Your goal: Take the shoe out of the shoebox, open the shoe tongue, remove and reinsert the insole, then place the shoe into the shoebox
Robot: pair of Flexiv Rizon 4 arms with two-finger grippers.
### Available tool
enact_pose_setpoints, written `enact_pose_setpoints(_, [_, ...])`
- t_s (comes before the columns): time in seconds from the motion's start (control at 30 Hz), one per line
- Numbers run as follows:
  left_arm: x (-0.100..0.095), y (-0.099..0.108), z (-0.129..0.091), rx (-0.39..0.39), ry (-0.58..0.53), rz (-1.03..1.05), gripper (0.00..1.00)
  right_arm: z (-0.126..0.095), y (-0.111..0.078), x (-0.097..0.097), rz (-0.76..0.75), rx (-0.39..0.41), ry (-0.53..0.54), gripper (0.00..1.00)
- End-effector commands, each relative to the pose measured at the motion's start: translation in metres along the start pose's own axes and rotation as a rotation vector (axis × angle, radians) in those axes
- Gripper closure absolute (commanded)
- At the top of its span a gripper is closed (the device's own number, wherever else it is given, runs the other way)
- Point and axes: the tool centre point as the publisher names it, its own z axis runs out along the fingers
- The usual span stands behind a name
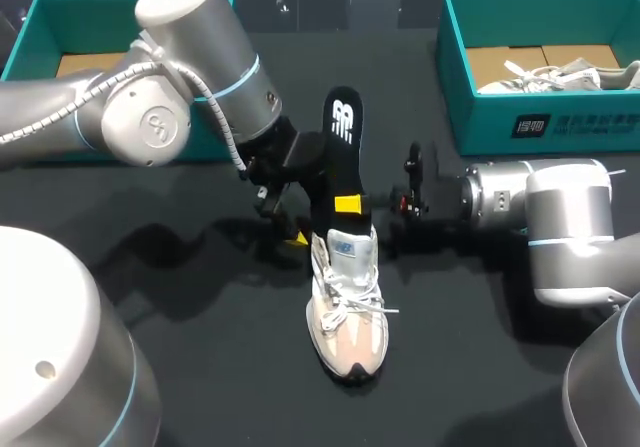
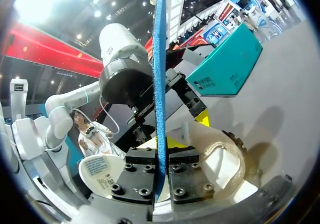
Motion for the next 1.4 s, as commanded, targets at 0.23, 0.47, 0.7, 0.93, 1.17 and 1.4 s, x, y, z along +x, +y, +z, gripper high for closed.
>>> enact_pose_setpoints(0.23, [0.001,0.0,-0.001,-0.002,-0.001,0.001,0.0,0.005,-0.024,-0.003,0.042,-0.003,0.001,1.0])
enact_pose_setpoints(0.47, [0.001,0.0,-0.001,-0.002,-0.001,0.001,0.0,0.006,-0.036,-0.001,0.074,0.003,-0.028,1.0])
enact_pose_setpoints(0.7, [0.001,0.0,-0.001,-0.002,-0.001,0.001,0.0,0.004,-0.036,0.005,0.057,-0.01,-0.04,1.0])
enact_pose_setpoints(0.93, [0.001,0.0,-0.001,-0.002,-0.001,0.001,0.0,0.003,-0.033,0.007,0.031,-0.023,-0.029,1.0])
enact_pose_setpoints(1.17, [0.001,0.0,-0.001,-0.002,-0.001,0.001,0.0,-0.002,-0.031,0.018,-0.029,-0.076,-0.075,1.0])
enact_pose_setpoints(1.4, [0.001,0.0,-0.001,-0.002,-0.001,0.001,0.0,-0.004,-0.03,0.017,-0.024,-0.08,-0.114,1.0])
